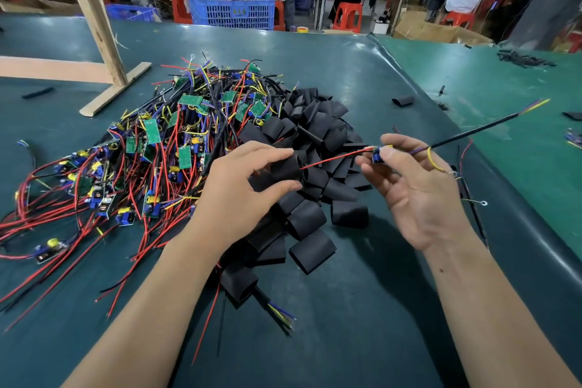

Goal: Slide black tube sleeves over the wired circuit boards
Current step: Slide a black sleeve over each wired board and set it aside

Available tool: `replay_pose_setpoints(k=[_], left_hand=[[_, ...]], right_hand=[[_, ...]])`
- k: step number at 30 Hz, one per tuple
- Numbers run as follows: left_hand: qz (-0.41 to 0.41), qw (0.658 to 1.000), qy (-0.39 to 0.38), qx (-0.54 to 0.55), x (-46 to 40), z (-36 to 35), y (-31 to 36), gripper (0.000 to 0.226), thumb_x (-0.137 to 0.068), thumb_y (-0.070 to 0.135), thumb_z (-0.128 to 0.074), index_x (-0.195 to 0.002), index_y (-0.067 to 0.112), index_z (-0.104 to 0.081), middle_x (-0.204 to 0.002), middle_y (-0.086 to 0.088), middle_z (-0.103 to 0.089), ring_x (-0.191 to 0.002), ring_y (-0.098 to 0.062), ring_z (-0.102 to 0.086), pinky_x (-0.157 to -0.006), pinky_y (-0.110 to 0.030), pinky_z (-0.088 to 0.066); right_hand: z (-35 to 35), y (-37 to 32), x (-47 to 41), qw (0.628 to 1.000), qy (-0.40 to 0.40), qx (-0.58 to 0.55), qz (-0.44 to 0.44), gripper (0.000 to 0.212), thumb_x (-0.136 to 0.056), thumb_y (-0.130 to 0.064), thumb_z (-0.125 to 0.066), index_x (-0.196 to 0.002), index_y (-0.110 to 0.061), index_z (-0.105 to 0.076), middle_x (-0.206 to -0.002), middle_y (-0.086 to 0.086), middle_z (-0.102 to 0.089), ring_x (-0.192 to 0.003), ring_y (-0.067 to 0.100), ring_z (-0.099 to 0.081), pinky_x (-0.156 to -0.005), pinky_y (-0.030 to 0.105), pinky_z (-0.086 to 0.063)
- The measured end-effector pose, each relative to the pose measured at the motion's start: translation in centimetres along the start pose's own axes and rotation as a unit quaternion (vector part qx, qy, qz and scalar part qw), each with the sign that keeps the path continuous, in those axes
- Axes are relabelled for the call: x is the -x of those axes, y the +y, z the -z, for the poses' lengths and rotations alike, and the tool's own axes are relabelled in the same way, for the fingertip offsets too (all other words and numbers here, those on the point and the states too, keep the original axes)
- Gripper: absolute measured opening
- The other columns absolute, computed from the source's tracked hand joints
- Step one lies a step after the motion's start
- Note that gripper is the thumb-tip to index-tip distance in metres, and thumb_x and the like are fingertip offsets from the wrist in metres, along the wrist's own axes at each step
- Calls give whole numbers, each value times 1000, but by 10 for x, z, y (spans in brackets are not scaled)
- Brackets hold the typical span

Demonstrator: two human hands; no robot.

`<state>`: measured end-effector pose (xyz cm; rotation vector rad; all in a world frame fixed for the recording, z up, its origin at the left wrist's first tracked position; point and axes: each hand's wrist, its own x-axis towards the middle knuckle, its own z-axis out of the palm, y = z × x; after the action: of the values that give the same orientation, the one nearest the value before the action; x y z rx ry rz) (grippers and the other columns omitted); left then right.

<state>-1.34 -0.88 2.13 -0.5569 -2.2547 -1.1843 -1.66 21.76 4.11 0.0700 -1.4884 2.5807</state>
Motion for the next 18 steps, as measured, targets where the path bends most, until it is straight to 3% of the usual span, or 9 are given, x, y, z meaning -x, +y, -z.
replay_pose_setpoints(k=[3,7,10,14,18], left_hand=[[-55,994,-14,-98,1,-2,-2,40,-74,24,-85,-110,12,-74,-105,-1,-71,-98,-23,-65,-87,-45,-50],[-114,976,-9,-187,2,-7,2,39,-76,34,-77,-107,11,-75,-99,1,-74,-94,-24,-67,-81,-42,-46],[-135,972,-7,-194,2,-8,5,38,-77,33,-75,-107,10,-74,-97,0,-74,-91,-25,-68,-78,-45,-48],[-122,979,-2,-166,3,-8,6,36,-78,30,-75,-106,8,-74,-100,-2,-74,-92,-26,-68,-81,-46,-51],[-113,986,6,-123,3,-9,5,36,-77,23,-76,-106,2,-74,-101,-8,-73,-92,-29,-69,-83,-48,-54]], right_hand=[[-12,10,5,1000,-11,21,-5,19,-84,7,-62,-99,-6,-63,-75,11,-70,-69,26,-71,-65,27,-57],[-25,24,12,998,-23,49,-24,23,-76,2,-71,-93,-7,-60,-77,13,-72,-67,25,-71,-64,27,-57],[-27,30,14,997,-38,65,-24,28,-67,-9,-75,-91,-9,-63,-81,11,-75,-71,21,-72,-66,25,-56],[-23,32,13,993,-79,84,-22,24,-71,-12,-73,-94,-12,-70,-94,10,-76,-86,21,-72,-75,26,-56],[-21,32,13,989,-104,105,-24,23,-70,-12,-74,-91,-20,-76,-90,7,-76,-80,17,-72,-72,21,-55]])
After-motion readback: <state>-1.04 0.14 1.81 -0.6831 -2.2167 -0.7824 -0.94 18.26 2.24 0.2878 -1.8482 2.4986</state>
